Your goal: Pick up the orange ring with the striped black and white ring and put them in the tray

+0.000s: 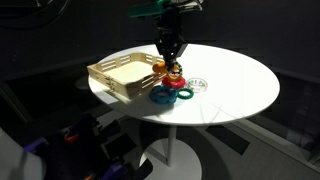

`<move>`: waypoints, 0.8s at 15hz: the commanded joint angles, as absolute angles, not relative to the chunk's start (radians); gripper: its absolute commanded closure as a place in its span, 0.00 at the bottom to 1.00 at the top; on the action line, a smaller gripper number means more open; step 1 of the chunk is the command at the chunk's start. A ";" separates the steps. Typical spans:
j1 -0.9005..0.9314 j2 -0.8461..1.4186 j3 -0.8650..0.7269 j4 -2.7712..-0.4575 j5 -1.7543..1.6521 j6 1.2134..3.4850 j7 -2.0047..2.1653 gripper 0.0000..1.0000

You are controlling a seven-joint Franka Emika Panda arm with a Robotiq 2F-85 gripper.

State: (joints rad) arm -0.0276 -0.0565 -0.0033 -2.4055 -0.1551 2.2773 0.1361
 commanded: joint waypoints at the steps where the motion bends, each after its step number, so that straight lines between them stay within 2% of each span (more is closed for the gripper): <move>1: -0.010 -0.100 0.007 -2.369 -0.121 2.215 0.137 0.95; 12: 0.098 -0.070 0.102 -2.366 -0.053 2.223 0.132 0.95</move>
